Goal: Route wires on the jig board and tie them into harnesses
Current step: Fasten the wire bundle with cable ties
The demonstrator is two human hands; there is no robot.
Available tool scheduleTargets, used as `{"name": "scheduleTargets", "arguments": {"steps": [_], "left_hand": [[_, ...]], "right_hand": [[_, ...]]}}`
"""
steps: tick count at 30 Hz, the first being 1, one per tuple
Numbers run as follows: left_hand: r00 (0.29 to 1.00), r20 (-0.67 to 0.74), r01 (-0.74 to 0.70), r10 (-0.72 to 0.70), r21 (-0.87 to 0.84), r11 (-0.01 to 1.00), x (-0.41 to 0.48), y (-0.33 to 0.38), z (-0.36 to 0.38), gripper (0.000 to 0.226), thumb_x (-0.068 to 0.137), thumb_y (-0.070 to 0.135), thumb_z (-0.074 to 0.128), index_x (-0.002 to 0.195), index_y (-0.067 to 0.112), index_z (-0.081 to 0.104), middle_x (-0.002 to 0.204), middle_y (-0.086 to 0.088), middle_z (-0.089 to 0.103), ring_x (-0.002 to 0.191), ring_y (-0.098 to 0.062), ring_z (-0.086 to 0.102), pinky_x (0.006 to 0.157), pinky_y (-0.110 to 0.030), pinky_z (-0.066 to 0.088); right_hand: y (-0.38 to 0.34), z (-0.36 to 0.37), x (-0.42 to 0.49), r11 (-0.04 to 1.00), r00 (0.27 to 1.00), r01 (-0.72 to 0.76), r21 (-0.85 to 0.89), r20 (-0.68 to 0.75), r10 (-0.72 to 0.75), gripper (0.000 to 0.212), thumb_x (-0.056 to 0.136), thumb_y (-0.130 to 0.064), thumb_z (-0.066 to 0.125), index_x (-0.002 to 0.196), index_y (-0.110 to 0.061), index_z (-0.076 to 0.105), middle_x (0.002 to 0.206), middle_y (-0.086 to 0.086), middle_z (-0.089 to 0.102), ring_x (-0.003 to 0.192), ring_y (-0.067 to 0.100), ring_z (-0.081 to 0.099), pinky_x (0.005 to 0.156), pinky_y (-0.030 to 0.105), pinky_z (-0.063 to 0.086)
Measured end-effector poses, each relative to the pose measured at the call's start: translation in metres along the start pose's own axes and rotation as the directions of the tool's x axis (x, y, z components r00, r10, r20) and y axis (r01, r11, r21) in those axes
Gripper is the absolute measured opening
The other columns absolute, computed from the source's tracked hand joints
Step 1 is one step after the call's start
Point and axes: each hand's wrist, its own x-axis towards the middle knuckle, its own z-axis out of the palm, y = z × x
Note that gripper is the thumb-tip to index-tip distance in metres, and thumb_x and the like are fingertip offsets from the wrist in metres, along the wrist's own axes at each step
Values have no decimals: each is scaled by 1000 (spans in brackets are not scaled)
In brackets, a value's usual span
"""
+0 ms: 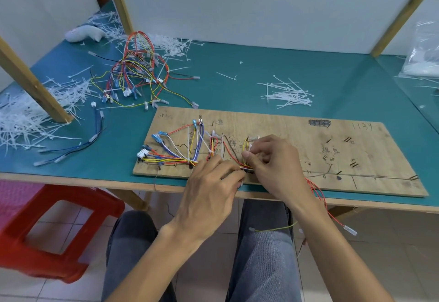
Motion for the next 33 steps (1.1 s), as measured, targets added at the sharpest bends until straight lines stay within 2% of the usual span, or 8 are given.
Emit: {"name": "scheduleTargets", "arguments": {"steps": [8,11,14,17,18,22,28,33], "left_hand": [[989,54,-141,140,16,990,9,-15,-5,15,99,26,71,108,19,80,110,6,69,100,-22,57,78,-44,49],[989,26,-146,145,50,988,11,-14,-4,14,101,28,69,104,20,80,106,8,70,96,-22,58,76,-43,46],[999,-34,-13,13,13,1000,11,-5,-2,13,102,30,68,100,22,78,101,11,69,95,-21,58,78,-40,42],[976,-53,209,-213,-66,976,13,9,0,18,103,32,62,101,22,77,100,10,64,101,-23,56,84,-44,43],[962,-41,266,-270,-80,961,14,13,1,20,104,33,59,100,22,76,99,9,63,103,-24,55,85,-46,43],[919,24,394,-393,-78,916,21,22,2,22,105,34,55,98,25,74,97,9,57,102,-23,49,87,-47,39],[877,76,480,-475,-67,875,27,22,2,30,104,43,50,95,27,74,98,9,56,105,-23,49,89,-48,37],[870,79,492,-487,-74,867,28,21,4,28,105,42,55,95,26,75,96,9,55,106,-23,48,90,-46,35]], "right_hand": [[3,-9,2,1000,990,23,-11,142,-21,14,94,-28,78,83,-20,81,97,-8,69,87,16,64,93,50,52],[2,-10,-2,999,994,35,-1,103,-35,11,92,-27,80,85,-20,82,95,-10,72,82,9,63,87,40,51],[-1,-7,-8,996,1000,7,88,28,-10,4,87,-21,86,85,-23,83,82,-13,74,72,1,65,72,20,48],[0,-2,-18,985,1000,-15,172,-14,18,10,86,-15,86,88,-24,85,76,-28,72,78,-7,69,72,8,48],[0,-1,-21,985,999,0,170,-43,8,11,86,-14,85,89,-25,85,76,-31,70,83,-7,69,75,9,49],[1,6,-32,990,992,39,138,-124,-21,17,89,-12,82,98,-26,85,89,-26,72,97,2,66,90,29,53],[5,9,-35,987,982,103,123,-169,-81,19,89,-10,81,101,-25,84,95,-20,73,99,8,65,91,36,53],[7,9,-35,983,981,123,134,-163,-101,18,90,-11,80,101,-24,84,96,-17,75,100,11,66,90,40,55]]}}
